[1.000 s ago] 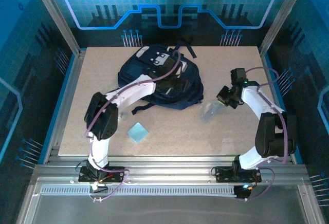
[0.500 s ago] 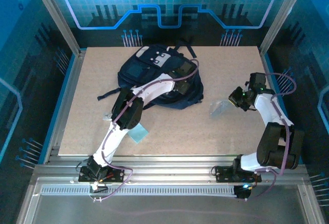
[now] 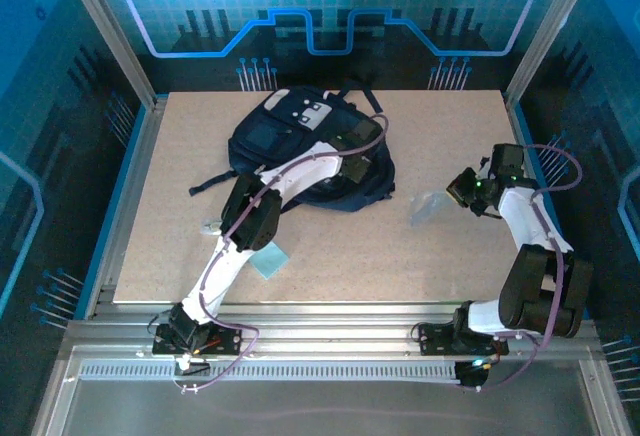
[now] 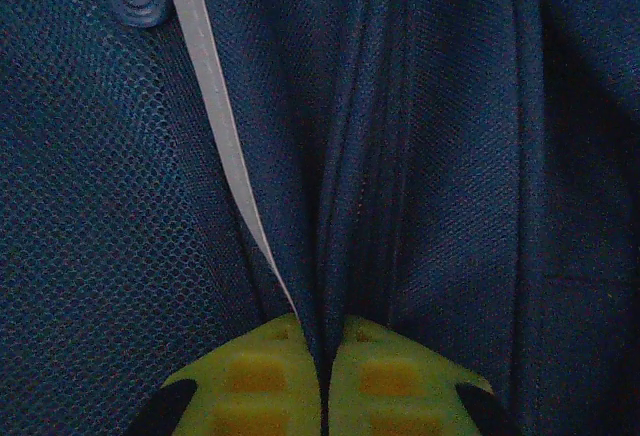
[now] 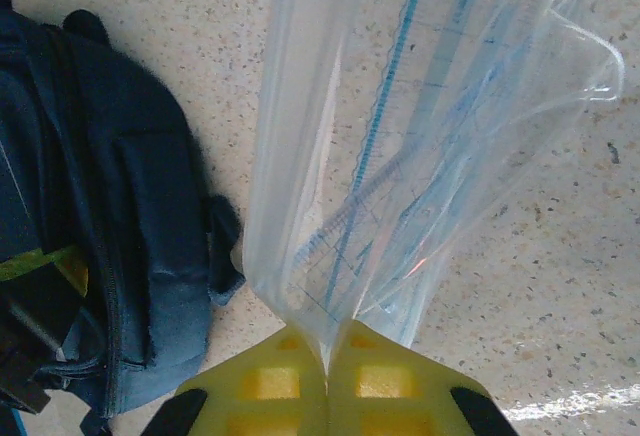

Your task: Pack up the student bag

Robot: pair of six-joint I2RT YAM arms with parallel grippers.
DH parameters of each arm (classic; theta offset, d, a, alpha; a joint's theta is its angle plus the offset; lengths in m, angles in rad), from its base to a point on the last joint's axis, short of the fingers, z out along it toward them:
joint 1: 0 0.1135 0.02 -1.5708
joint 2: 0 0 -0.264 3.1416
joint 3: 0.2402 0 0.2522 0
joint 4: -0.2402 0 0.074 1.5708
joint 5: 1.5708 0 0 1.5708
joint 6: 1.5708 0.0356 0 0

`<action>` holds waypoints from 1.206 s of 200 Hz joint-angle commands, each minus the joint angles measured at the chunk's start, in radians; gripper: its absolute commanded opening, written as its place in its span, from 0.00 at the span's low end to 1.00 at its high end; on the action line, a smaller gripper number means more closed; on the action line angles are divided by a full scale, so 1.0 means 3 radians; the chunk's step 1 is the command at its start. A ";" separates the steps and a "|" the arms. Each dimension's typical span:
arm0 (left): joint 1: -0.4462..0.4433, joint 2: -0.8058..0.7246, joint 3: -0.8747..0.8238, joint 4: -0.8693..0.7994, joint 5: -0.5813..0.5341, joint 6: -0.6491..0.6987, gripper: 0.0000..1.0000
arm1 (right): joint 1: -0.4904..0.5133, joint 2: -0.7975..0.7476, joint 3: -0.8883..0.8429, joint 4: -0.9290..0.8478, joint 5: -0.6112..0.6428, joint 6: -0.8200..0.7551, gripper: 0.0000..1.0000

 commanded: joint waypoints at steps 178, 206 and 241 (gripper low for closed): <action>0.0889 -0.1372 -0.0655 0.1033 0.2755 -0.1714 0.00 | 0.1697 0.1852 0.1922 0.1242 0.0130 0.0821 0.00; 0.0906 -0.1409 -0.0698 0.1095 0.2753 -0.1745 0.00 | 0.1833 0.2115 0.1960 0.1711 -0.0207 0.0985 0.00; 0.0947 -0.1389 -0.0705 0.1270 0.2854 -0.1827 0.00 | 0.2042 0.2271 0.1926 0.2135 -0.0342 0.1101 0.00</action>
